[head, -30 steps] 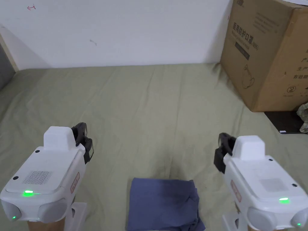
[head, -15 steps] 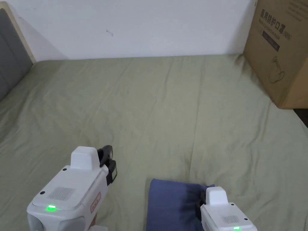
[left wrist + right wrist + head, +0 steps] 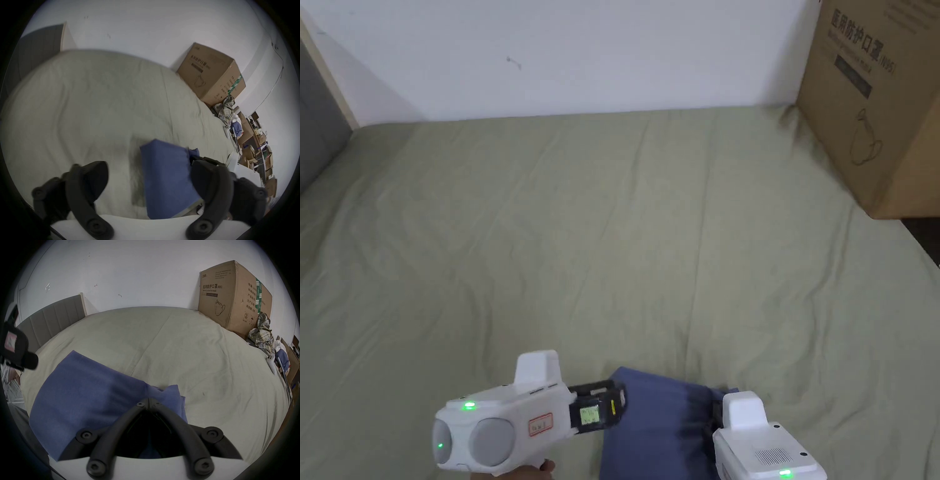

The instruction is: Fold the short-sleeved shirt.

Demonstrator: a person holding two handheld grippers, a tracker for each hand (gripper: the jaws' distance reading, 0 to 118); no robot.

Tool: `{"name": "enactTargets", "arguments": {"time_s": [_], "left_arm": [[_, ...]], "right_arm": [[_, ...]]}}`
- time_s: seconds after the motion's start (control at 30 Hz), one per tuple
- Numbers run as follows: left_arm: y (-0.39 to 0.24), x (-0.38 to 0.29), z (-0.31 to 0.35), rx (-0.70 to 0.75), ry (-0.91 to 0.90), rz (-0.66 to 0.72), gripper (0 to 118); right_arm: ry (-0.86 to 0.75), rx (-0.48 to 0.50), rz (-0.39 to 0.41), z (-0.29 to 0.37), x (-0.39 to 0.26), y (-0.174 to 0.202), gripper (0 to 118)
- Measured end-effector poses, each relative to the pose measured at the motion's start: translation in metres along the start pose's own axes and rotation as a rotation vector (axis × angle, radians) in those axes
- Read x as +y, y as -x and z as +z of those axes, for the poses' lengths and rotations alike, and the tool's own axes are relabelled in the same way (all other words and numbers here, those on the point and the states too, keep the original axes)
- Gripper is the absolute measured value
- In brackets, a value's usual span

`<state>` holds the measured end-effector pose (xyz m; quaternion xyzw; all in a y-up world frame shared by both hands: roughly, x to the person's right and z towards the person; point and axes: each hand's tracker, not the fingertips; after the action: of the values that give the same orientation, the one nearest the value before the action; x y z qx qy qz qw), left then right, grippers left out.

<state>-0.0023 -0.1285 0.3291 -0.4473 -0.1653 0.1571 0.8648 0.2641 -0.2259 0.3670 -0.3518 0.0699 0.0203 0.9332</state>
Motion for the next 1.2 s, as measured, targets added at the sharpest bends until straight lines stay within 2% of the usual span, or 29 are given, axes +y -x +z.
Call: {"name": "enactTargets", "arguments": {"time_s": [0.03,0.07,0.2,0.27,0.3,0.4,0.53,0.6,0.73,0.87,0.93,1.2], "left_arm": [[0.001,-0.003,-0.008,-0.006,0.008,0.014,110],[0.003,-0.004,-0.015,-0.012,0.025,0.022,111],[0.011,-0.007,-0.046,-0.015,0.13,0.059,111],[0.012,-0.009,-0.059,-0.022,0.185,0.038,107],[0.01,-0.012,-0.063,-0.033,0.213,0.021,96],[0.012,-0.016,-0.069,-0.096,0.235,0.052,54],[0.019,-0.016,-0.07,-0.154,0.231,0.12,22],[0.019,-0.016,-0.066,-0.162,0.222,0.125,17],[0.019,-0.014,-0.049,-0.169,0.167,0.097,13],[0.048,0.013,-0.015,-0.185,0.106,0.128,13],[0.068,0.029,0.007,-0.124,0.06,0.083,13],[0.197,0.085,0.097,0.18,0.014,0.048,12]], "right_arm": [[0.0,0.003,-0.001,0.001,0.0,0.0,0],[-0.003,0.006,0.002,0.001,-0.001,0.0,0],[-0.012,0.016,0.009,0.002,-0.005,-0.004,0],[-0.013,0.018,0.01,0.001,-0.006,-0.005,0],[-0.013,0.018,0.011,0.001,-0.006,-0.005,0],[-0.012,0.019,0.012,0.0,-0.007,-0.006,0],[-0.011,0.023,-0.005,0.0,-0.007,-0.008,0],[-0.009,0.025,-0.007,0.002,-0.005,-0.009,0],[-0.028,0.047,-0.017,0.016,0.008,-0.011,0],[-0.148,0.058,-0.012,0.042,0.034,-0.011,0],[-0.201,0.057,0.004,0.053,0.048,-0.01,0],[-0.314,0.064,0.058,0.073,0.09,0.009,0]]}}
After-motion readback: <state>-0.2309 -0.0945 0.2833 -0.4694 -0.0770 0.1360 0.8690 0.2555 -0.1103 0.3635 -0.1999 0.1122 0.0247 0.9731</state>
